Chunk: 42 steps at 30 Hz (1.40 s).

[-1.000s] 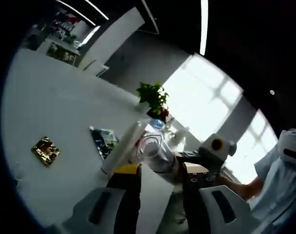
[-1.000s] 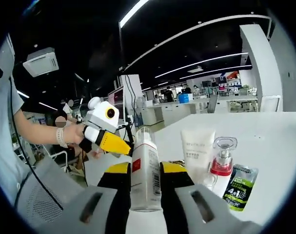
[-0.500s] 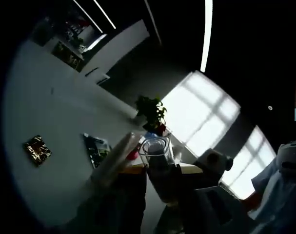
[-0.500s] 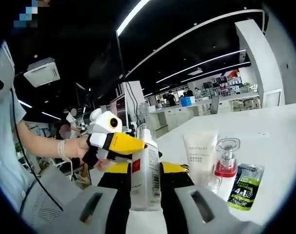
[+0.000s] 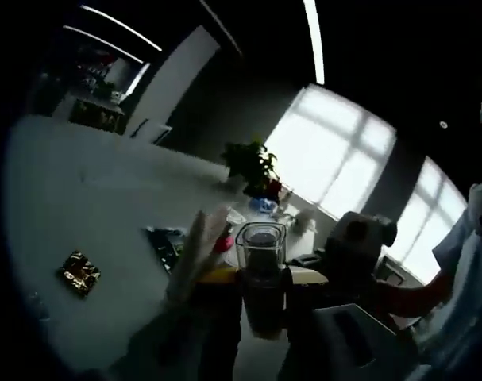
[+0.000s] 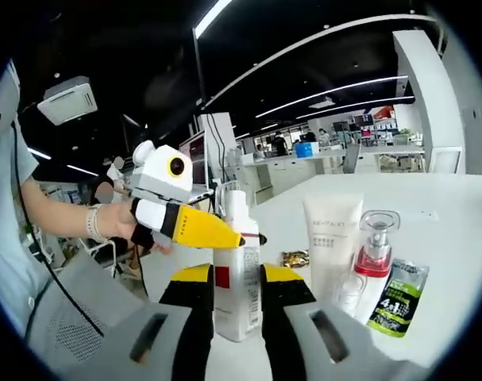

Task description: Arrange the skincare products in the storage area until every visible bottle or jar stands upright without overlapping.

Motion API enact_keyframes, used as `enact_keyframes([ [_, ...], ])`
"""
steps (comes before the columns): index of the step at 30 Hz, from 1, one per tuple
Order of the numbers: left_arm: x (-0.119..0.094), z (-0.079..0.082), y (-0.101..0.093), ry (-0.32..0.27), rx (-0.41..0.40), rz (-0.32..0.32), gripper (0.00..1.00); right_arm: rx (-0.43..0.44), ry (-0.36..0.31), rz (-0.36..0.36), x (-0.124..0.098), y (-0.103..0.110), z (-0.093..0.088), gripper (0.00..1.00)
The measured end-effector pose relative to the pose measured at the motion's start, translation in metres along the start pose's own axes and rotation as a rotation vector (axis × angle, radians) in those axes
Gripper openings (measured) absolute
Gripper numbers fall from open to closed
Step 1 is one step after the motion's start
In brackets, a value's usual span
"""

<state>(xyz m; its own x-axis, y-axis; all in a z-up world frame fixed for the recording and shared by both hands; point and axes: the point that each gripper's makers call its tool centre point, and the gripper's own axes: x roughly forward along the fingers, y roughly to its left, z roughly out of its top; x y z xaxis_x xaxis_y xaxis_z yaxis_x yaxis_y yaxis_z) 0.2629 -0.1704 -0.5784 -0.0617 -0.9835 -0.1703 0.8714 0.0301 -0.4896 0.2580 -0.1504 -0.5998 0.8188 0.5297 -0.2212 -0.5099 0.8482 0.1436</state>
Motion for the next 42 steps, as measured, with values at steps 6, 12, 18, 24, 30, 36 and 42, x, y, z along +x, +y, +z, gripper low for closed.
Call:
enact_keyframes([
  [6,0.008,-0.012,0.005,0.051,0.071,0.038,0.17,-0.027,0.083,-0.032,0.003,-0.005,-0.016,0.22],
  [12,0.011,-0.019,0.014,0.090,0.161,0.066,0.16,-0.088,0.153,-0.069,0.003,-0.011,-0.027,0.23],
  [18,0.014,-0.027,0.027,0.125,0.215,0.110,0.16,-0.148,0.204,-0.090,0.002,-0.015,-0.035,0.22],
  [24,0.016,-0.030,0.038,0.125,0.241,0.151,0.16,-0.143,0.215,-0.090,0.000,-0.016,-0.037,0.22],
  [30,0.017,-0.036,0.048,0.131,0.256,0.186,0.16,-0.163,0.244,-0.093,-0.001,-0.017,-0.041,0.23],
  [36,0.018,-0.044,0.056,0.136,0.279,0.217,0.16,-0.159,0.231,-0.111,-0.003,-0.022,-0.038,0.22],
  [42,0.021,-0.051,0.060,0.143,0.331,0.234,0.16,-0.149,0.168,-0.172,-0.008,-0.033,-0.024,0.24],
])
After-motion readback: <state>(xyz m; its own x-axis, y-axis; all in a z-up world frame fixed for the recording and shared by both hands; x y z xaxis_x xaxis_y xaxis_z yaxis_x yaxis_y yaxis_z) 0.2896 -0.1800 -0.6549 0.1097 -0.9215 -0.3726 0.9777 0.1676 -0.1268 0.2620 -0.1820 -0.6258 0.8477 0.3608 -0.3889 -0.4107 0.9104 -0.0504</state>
